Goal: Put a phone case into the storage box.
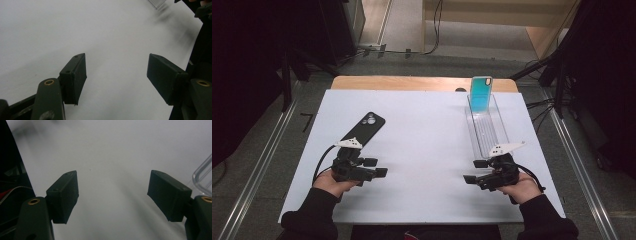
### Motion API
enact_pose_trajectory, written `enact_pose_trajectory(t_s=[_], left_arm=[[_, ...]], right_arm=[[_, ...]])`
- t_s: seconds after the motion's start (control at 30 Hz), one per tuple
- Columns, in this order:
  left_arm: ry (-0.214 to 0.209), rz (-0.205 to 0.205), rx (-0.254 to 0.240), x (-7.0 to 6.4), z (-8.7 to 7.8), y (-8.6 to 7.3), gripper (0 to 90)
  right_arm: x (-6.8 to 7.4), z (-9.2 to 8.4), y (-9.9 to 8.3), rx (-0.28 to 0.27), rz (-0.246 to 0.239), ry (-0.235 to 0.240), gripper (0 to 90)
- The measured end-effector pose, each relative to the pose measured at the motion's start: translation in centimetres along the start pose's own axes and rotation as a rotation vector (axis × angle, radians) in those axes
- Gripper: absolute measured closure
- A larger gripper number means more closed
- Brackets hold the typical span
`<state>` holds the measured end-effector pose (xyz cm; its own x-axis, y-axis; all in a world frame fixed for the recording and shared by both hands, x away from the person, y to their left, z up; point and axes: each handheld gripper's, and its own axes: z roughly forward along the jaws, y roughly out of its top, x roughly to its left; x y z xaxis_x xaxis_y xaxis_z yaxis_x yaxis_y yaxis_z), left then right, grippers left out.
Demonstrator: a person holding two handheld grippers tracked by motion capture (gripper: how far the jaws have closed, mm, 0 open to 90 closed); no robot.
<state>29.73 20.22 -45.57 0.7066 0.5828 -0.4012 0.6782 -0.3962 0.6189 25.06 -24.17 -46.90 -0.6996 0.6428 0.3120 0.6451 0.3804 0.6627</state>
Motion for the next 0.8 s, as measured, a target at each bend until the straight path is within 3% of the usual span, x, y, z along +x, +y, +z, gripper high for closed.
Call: enact_pose_trajectory(t_s=[0.47,0.8], left_arm=[[-0.001,0.000,-0.009,0.1,-0.2,-0.1,32.2],[0.038,0.022,-0.045,0.8,-1.1,0.2,29.4]], right_arm=[[-0.3,0.3,-0.6,0.009,0.009,0.003,22.9],[-0.4,0.3,-0.6,0.006,0.006,0.003,22.9]])
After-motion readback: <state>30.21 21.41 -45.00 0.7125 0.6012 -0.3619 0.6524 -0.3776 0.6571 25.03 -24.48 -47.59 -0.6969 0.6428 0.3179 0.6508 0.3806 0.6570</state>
